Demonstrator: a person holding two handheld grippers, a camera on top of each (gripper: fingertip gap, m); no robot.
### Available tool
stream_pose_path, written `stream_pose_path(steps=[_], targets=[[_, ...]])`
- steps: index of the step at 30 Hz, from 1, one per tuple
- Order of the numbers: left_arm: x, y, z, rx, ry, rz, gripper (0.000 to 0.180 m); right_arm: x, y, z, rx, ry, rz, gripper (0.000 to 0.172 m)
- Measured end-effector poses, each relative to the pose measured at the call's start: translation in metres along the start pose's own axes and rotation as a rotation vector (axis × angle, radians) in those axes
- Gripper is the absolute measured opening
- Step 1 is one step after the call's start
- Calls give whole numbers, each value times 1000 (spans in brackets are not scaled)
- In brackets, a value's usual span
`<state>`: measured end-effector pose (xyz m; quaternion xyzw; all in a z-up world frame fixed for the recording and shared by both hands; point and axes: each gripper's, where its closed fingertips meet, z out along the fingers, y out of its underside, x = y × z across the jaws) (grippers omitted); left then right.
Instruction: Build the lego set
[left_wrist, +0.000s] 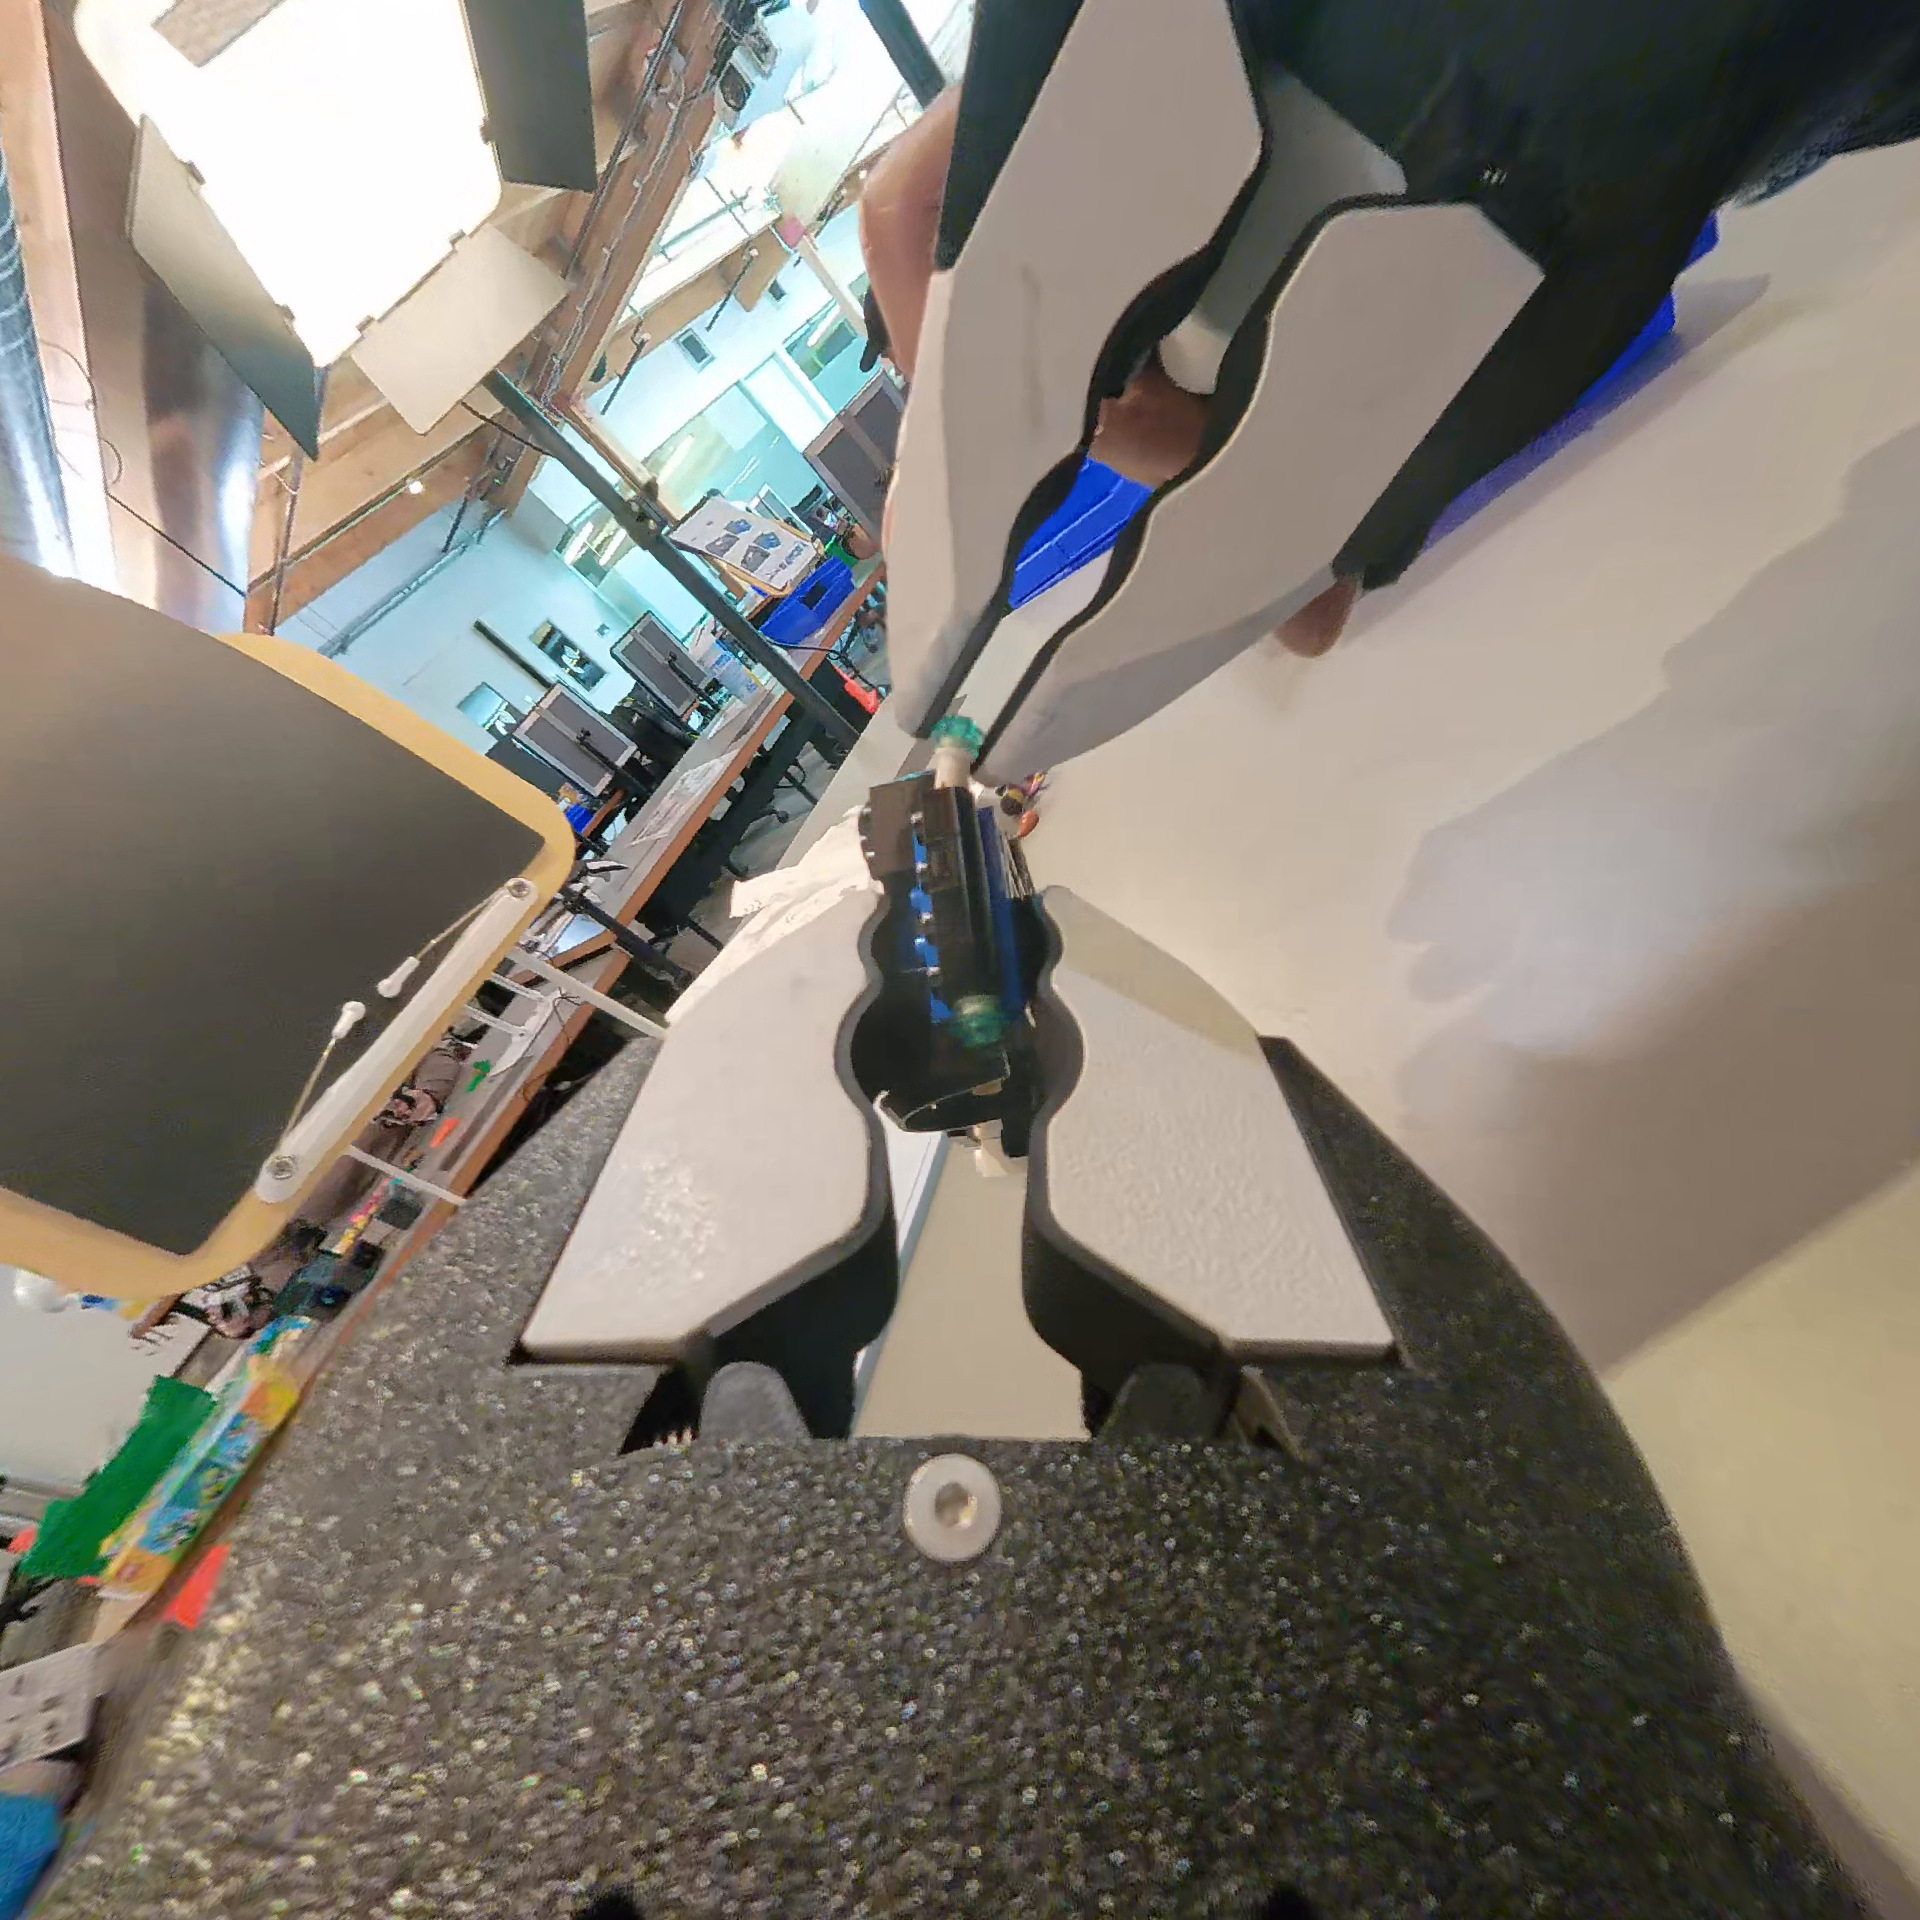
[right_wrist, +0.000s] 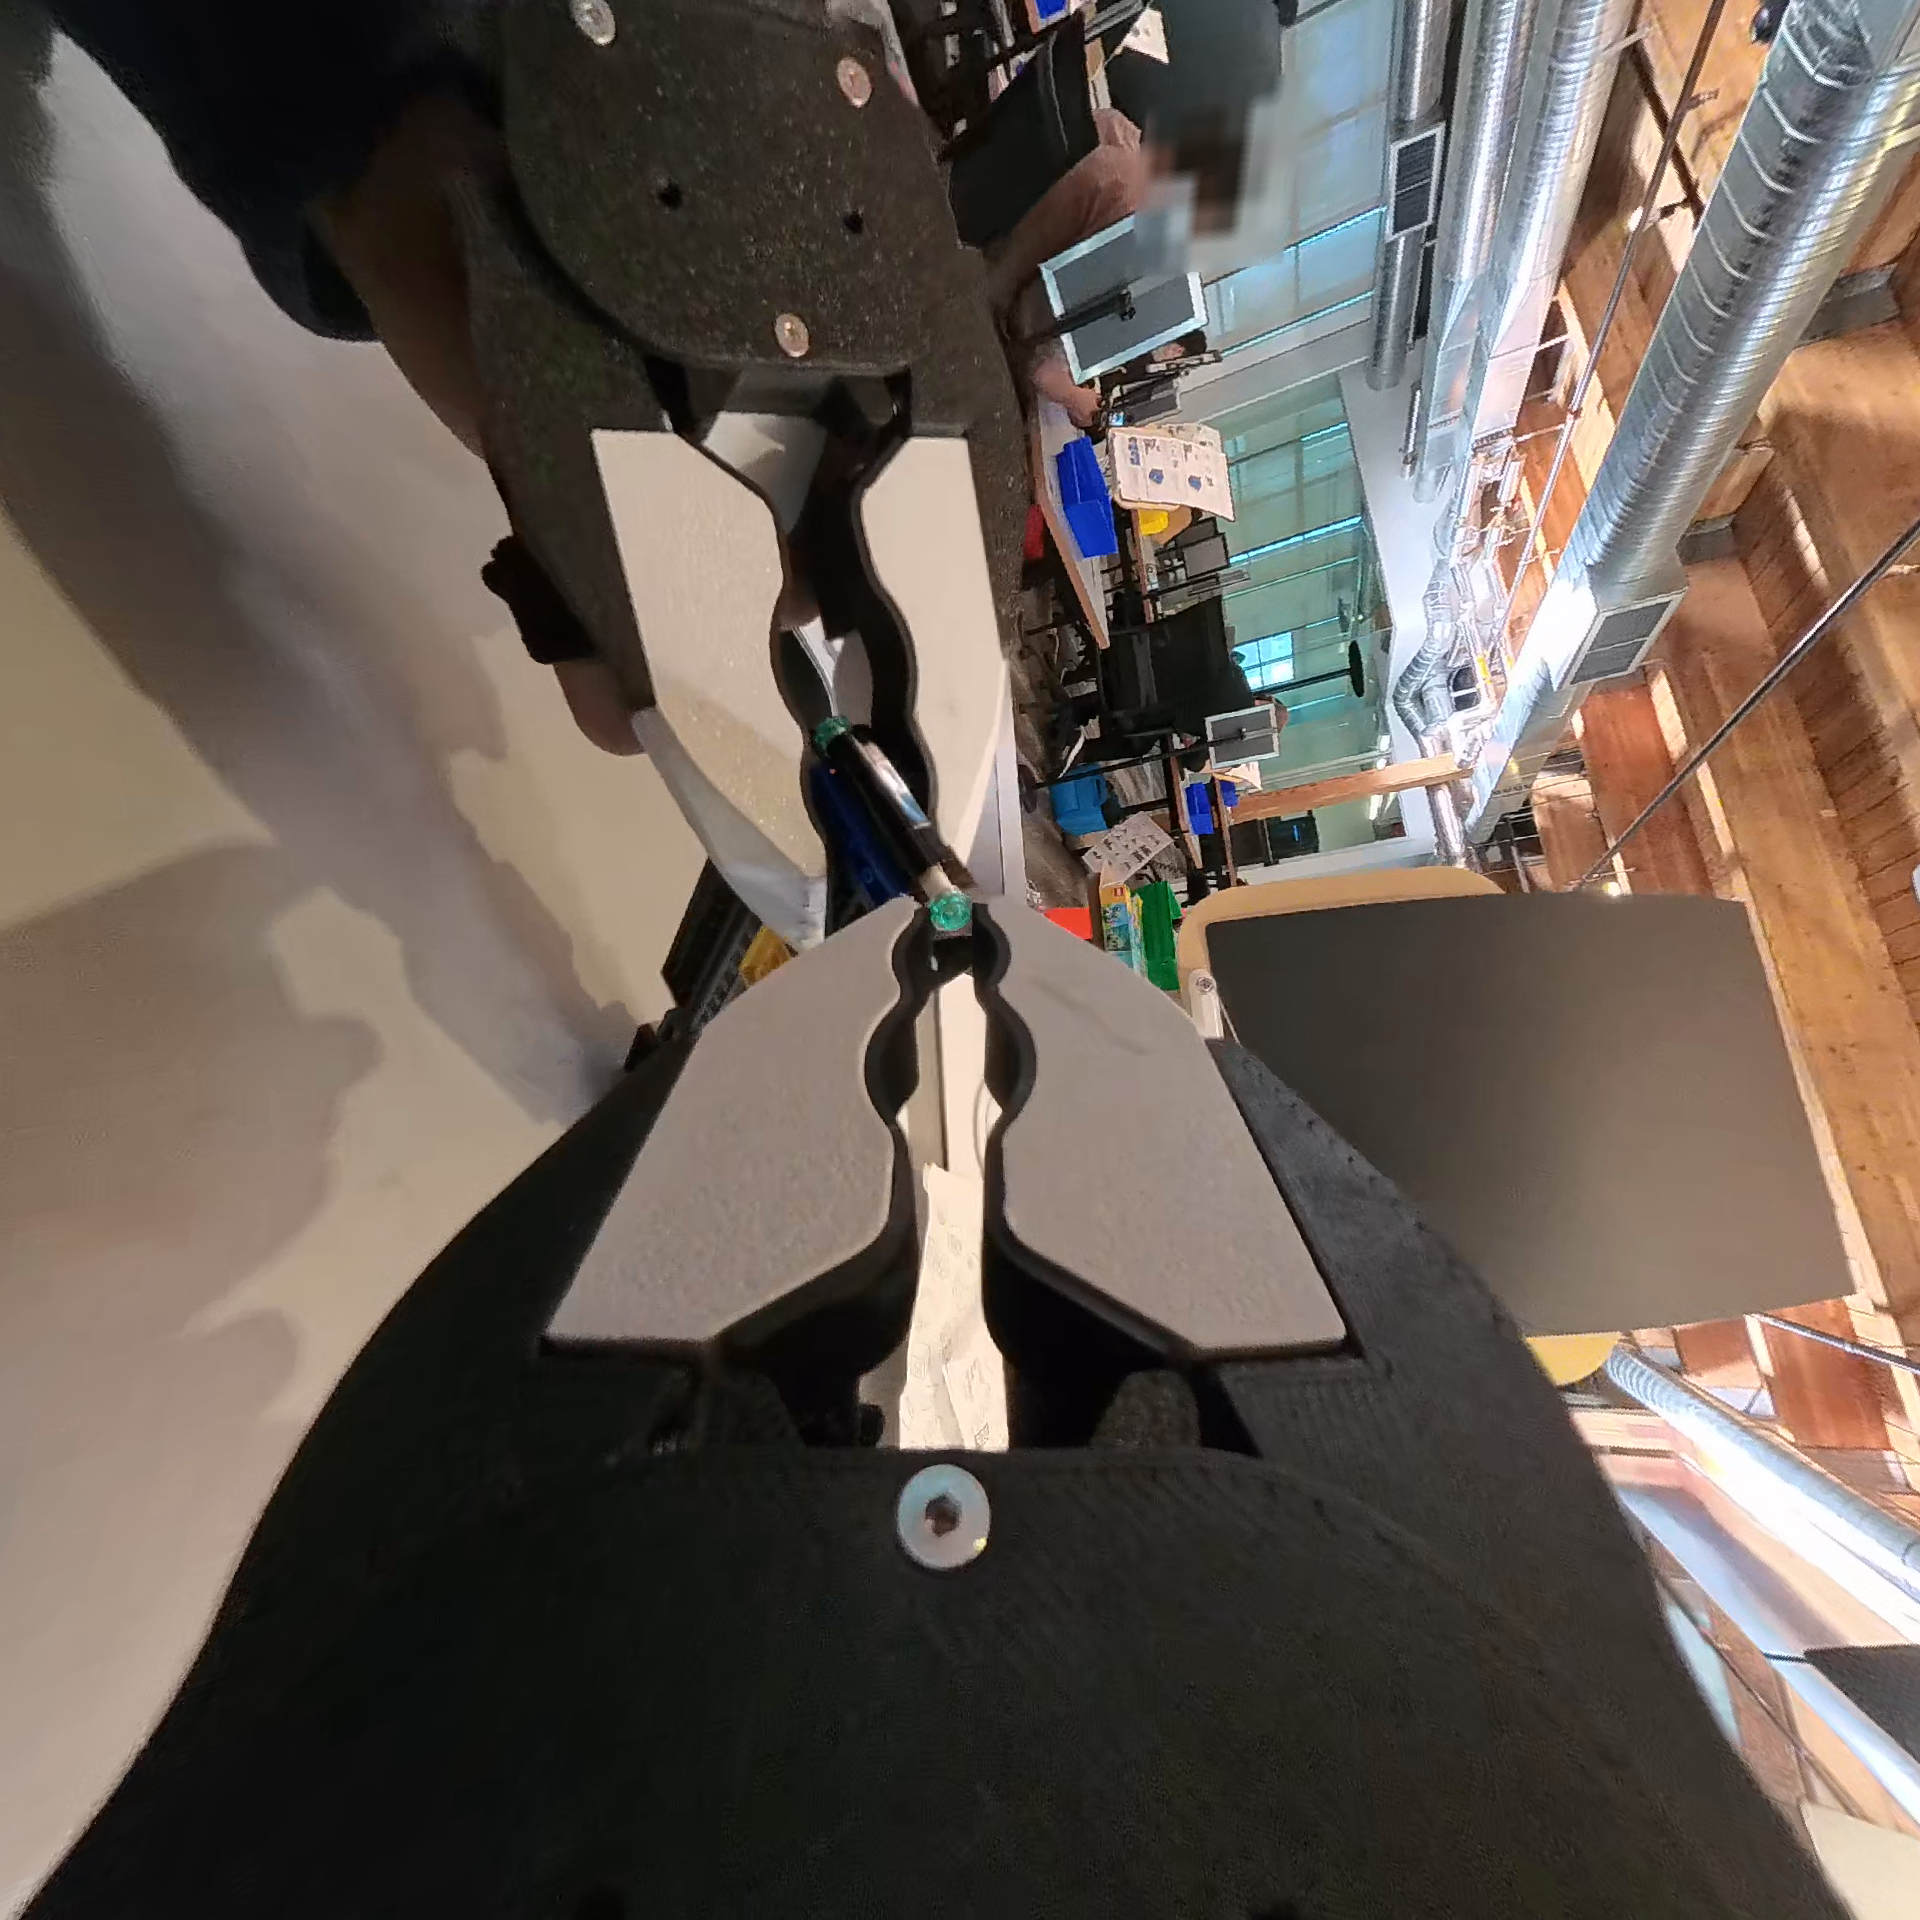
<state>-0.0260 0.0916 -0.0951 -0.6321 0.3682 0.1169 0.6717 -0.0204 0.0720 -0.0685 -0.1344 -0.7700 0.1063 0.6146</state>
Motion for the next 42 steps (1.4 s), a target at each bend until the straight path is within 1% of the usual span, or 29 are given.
stream_pose_path(steps=[5,16,31,42], targets=[[-3,0,-1,4,7,-52,23,5,-1,2,-2,-20,14,8],[-6,0,-3,14,15,-94,23,7,-1,5,3,-63,21,8],[-10,-3,-5,45,30,-187,22,14,-3,8,-9,-137,163,7],[-12,-5,-6,81,47,-261,23,17,-5,11,-9,-156,180,8]])
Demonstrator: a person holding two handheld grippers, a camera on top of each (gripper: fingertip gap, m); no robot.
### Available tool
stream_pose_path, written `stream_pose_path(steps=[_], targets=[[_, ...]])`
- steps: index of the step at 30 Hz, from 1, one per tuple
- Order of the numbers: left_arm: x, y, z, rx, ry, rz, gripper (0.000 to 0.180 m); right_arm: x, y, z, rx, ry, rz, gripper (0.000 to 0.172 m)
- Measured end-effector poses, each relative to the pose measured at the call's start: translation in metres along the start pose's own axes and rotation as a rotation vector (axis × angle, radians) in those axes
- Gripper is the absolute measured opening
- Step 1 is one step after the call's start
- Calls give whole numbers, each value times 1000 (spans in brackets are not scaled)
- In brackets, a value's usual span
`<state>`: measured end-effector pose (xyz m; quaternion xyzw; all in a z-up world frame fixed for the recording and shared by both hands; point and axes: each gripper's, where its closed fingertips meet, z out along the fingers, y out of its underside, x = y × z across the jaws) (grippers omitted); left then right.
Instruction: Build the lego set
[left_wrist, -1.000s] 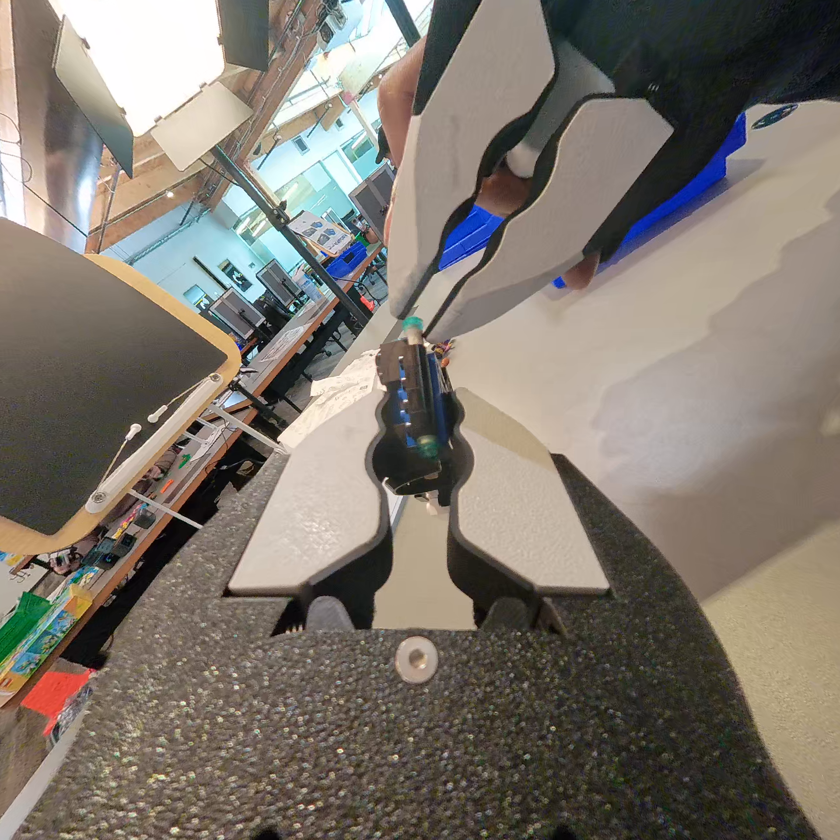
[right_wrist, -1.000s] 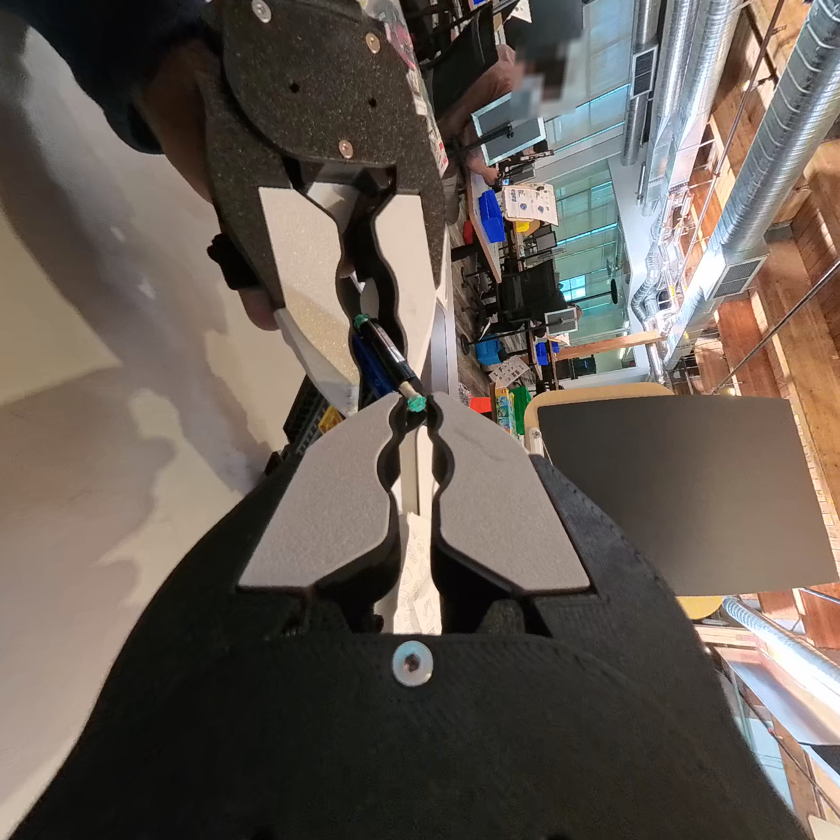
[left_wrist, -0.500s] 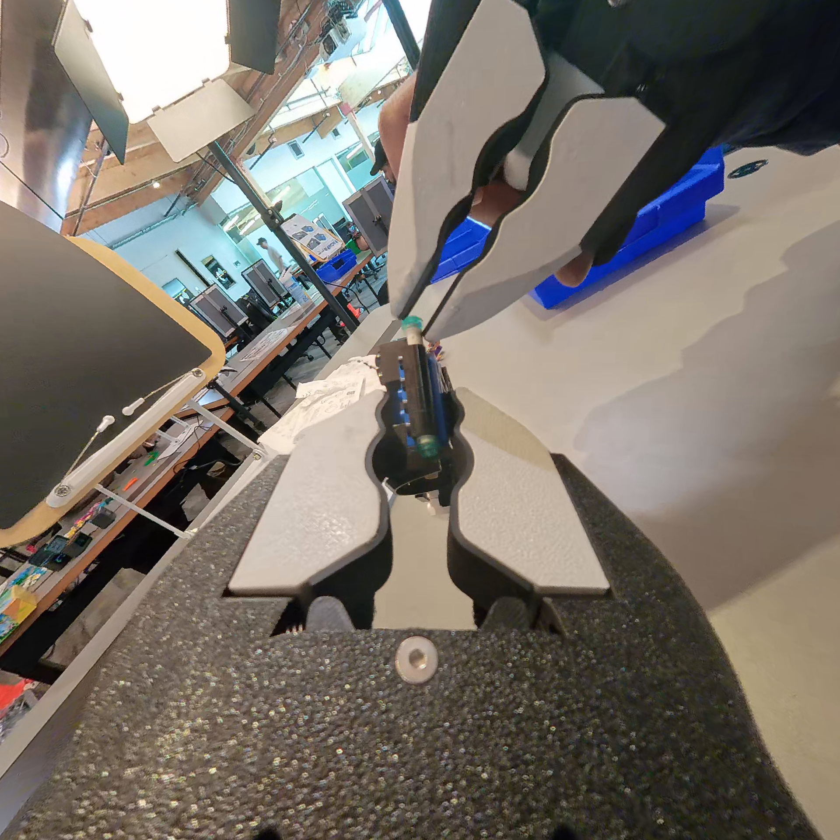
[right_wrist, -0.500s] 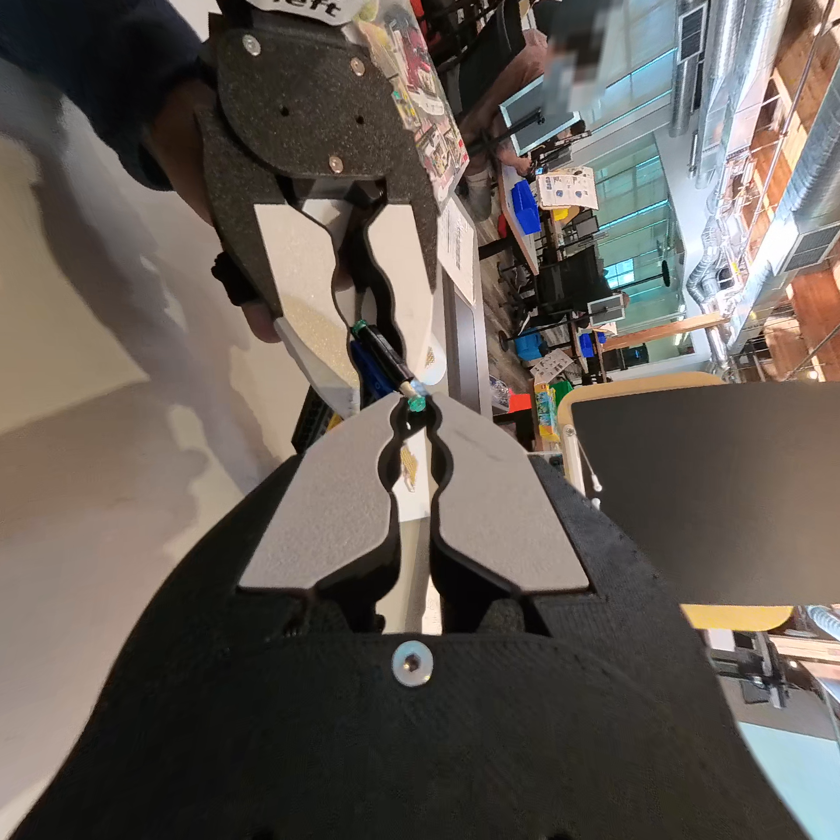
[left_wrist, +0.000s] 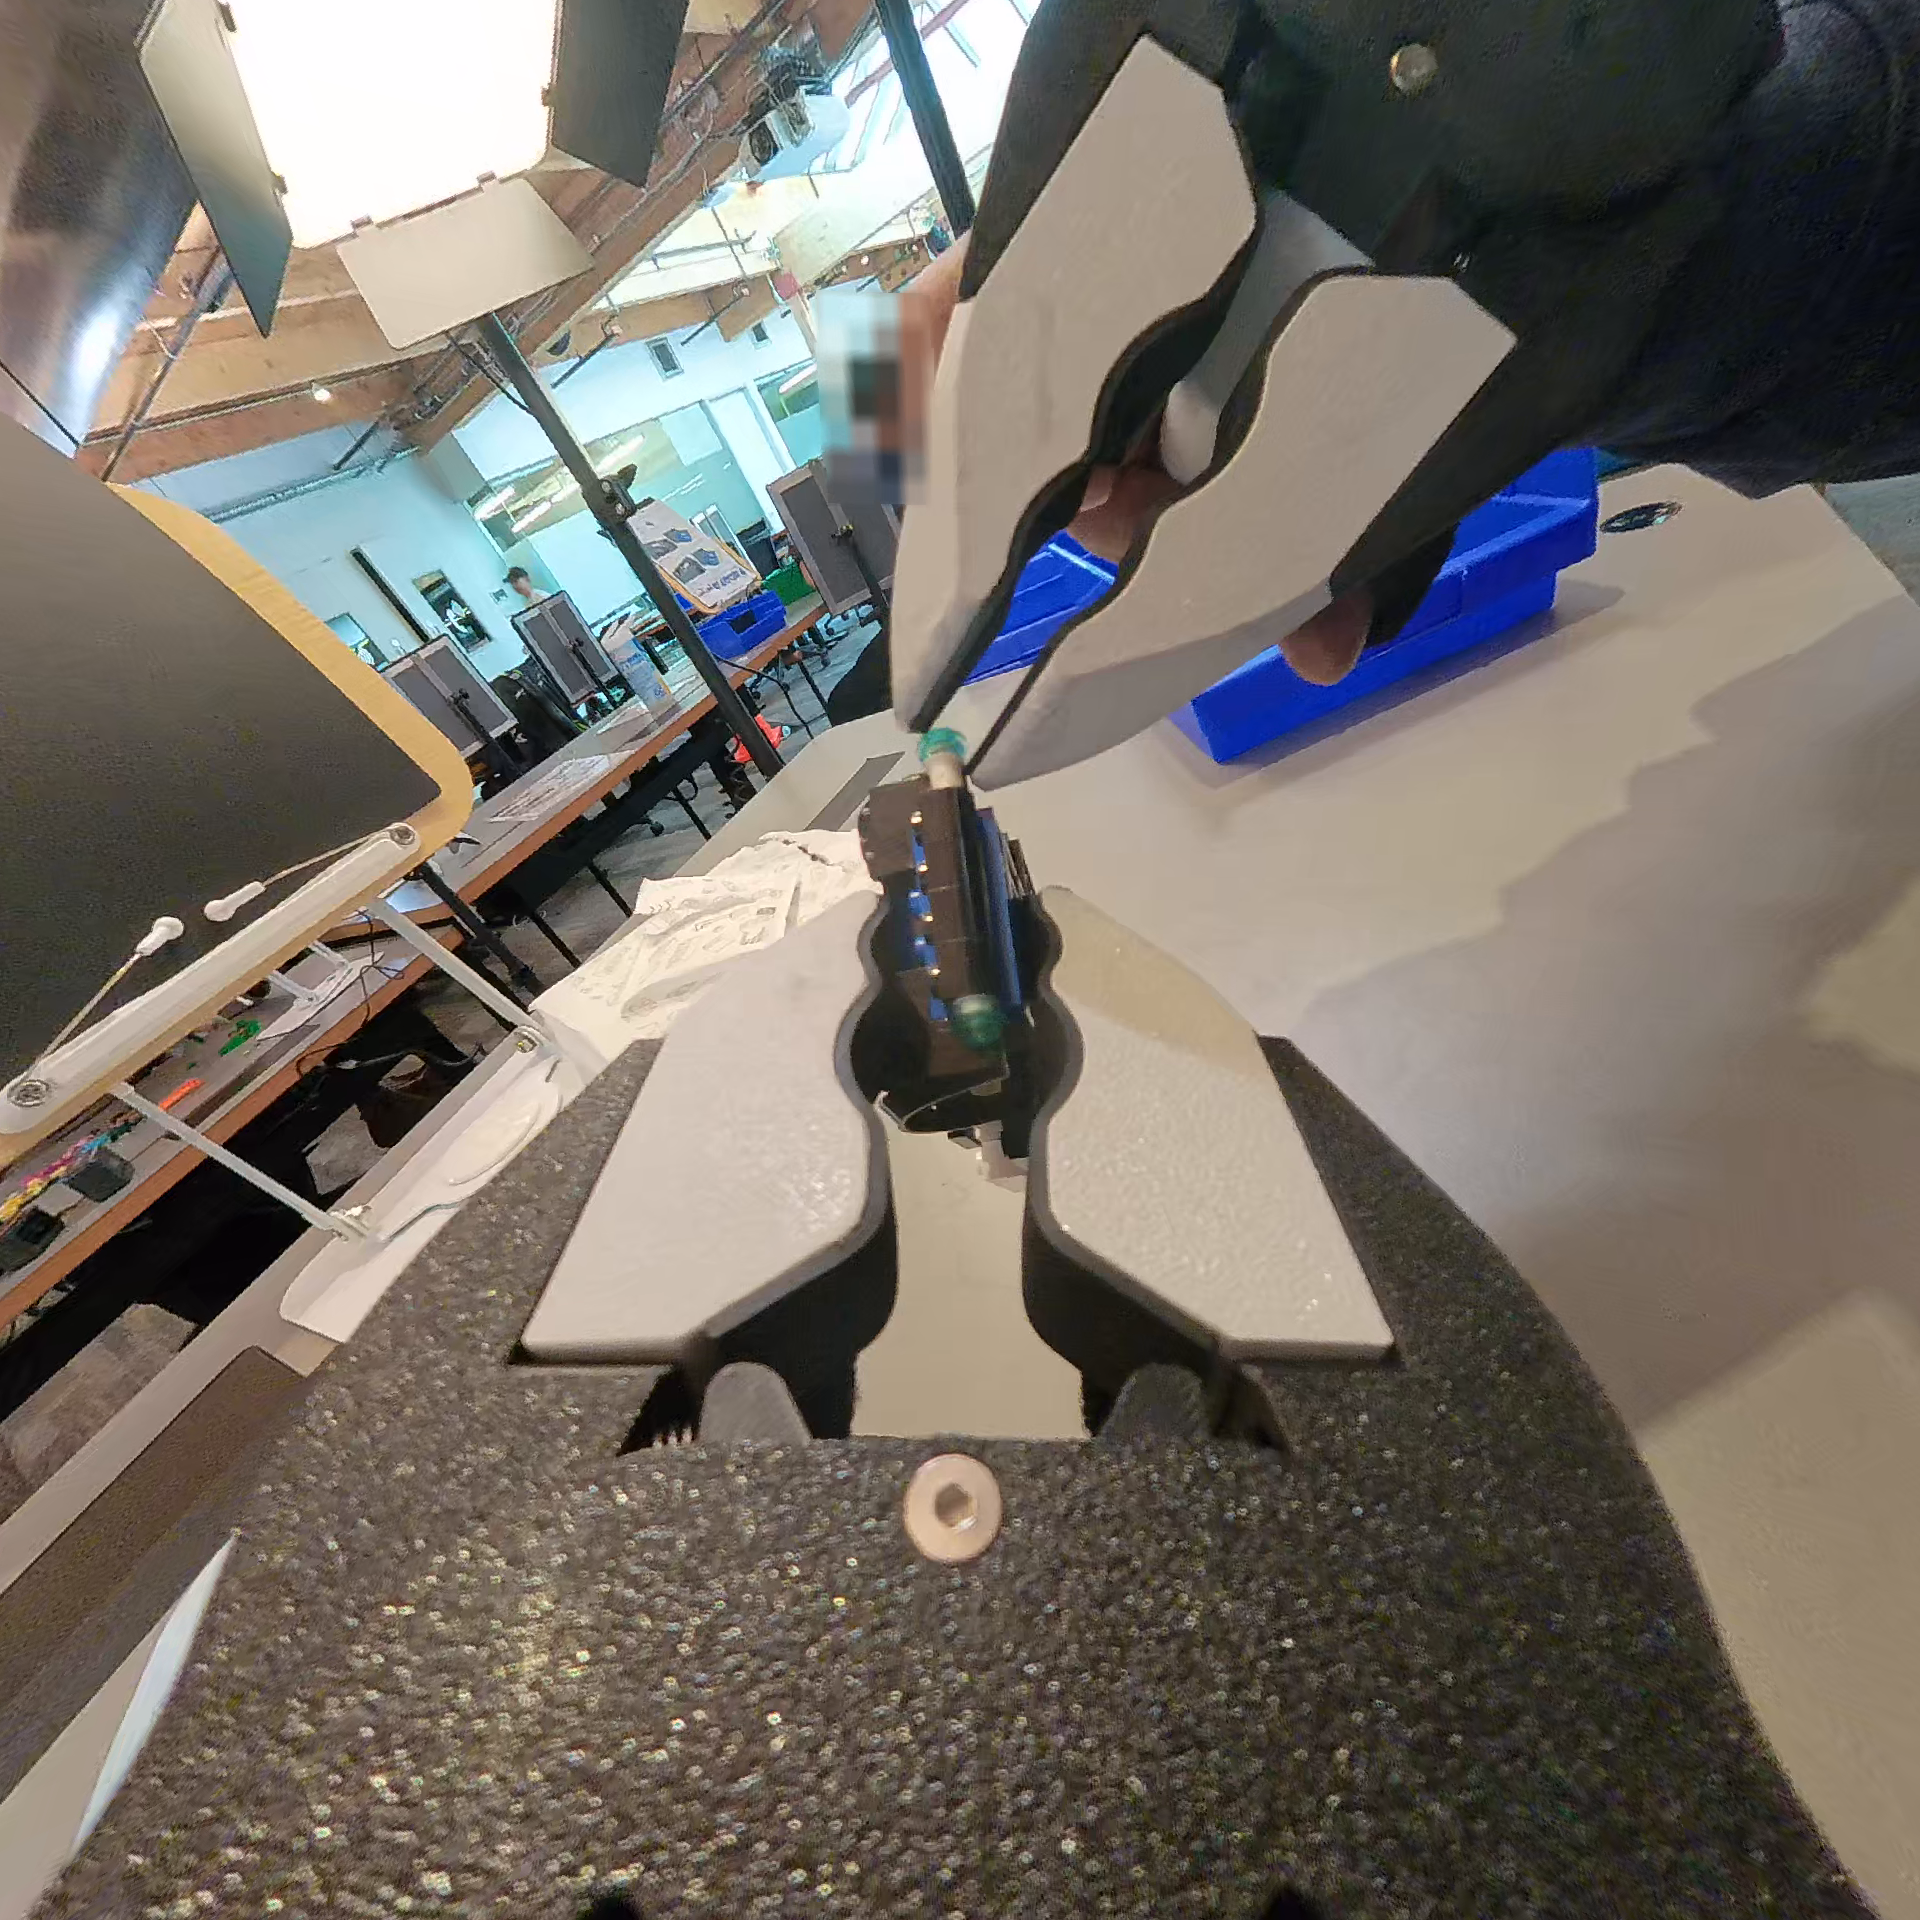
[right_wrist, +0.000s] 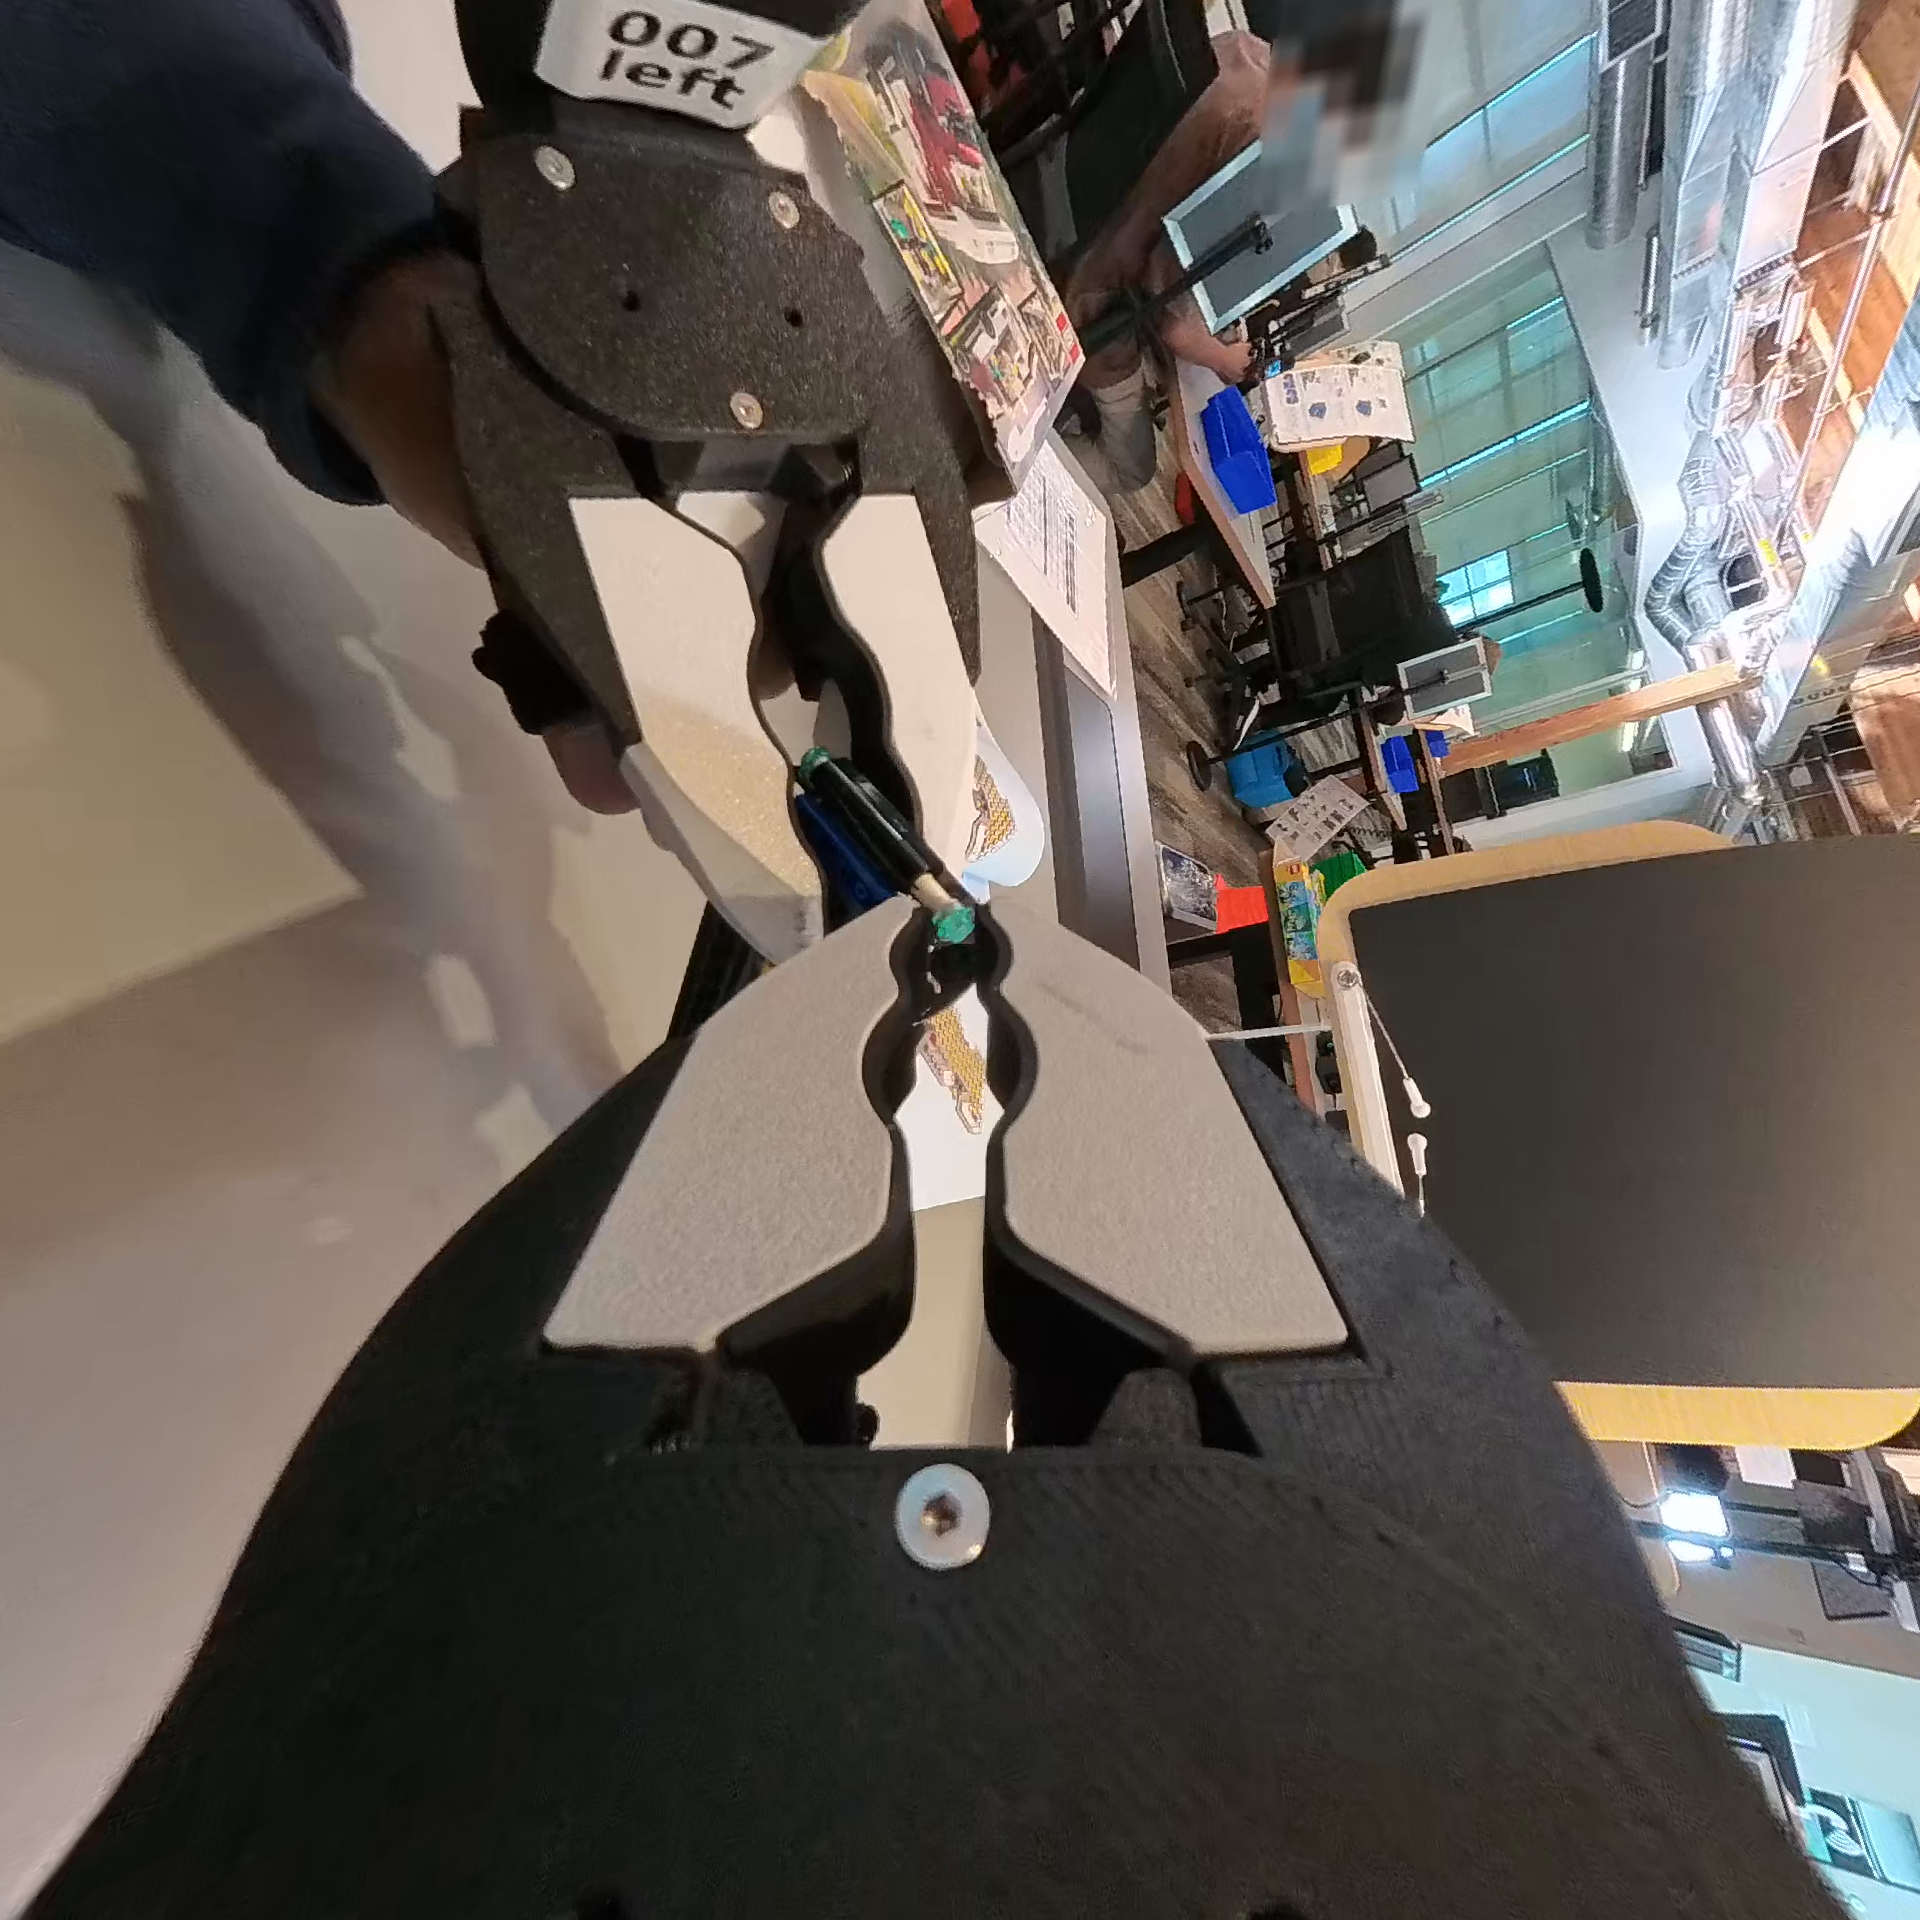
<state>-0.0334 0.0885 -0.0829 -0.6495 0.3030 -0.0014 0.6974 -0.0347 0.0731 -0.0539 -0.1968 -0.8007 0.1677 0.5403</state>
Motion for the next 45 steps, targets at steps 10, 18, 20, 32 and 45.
stream_pose_path(steps=[10,18,20,32,45], targets=[[0,-4,0,49,17,-95,22,4,-1,0,5,-1,9,10],[1,-7,0,76,35,-150,22,5,0,-1,-1,-6,31,10],[1,-8,0,80,38,-159,23,6,0,-2,-3,-6,35,10],[-3,-15,-3,157,53,-263,22,11,-8,-5,48,10,108,11],[-14,-20,-8,215,-57,-252,22,16,-21,0,87,35,331,18]])
